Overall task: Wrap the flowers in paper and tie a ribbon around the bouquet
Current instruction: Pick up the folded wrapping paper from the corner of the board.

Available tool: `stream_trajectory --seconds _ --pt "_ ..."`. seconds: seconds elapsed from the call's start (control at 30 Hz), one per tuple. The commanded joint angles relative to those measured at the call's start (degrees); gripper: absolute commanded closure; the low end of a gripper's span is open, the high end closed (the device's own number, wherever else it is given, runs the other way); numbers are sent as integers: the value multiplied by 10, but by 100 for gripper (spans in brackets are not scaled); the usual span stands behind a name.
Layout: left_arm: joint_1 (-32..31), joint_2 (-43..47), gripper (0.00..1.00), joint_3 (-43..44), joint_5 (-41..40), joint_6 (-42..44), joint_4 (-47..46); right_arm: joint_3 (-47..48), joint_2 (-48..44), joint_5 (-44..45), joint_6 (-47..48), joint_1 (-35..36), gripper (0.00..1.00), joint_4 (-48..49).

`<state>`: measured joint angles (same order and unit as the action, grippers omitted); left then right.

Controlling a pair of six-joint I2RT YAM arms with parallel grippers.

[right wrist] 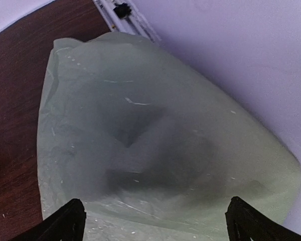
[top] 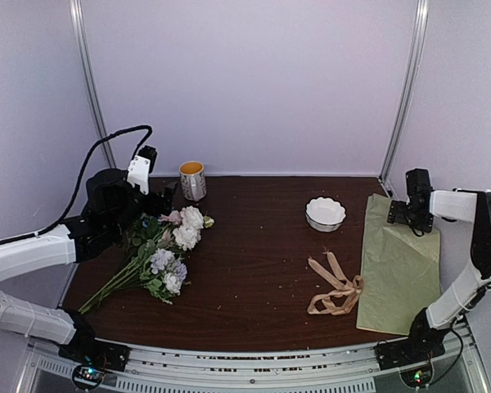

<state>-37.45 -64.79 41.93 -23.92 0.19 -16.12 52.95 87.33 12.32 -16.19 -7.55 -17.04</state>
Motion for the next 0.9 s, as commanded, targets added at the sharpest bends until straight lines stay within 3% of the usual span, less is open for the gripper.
stream_trajectory --seconds 0.0,0.13,0.3,0.53,0.7,0.87 --pt "-2 1 3 15 44 7 -5 70 83 -40 38 32 0 -92" --pt "-2 7 2 10 42 25 -2 145 158 -47 64 97 7 -154" --pt "-3 -3 2 21 44 45 21 240 217 -91 91 161 7 -237" --pt "-3 3 2 15 36 65 18 218 196 -230 98 224 11 -240" --pt "-3 -5 2 20 40 71 21 181 103 -166 81 196 11 -215" --pt "-3 -15 2 27 53 66 24 121 25 -54 64 80 10 -185"
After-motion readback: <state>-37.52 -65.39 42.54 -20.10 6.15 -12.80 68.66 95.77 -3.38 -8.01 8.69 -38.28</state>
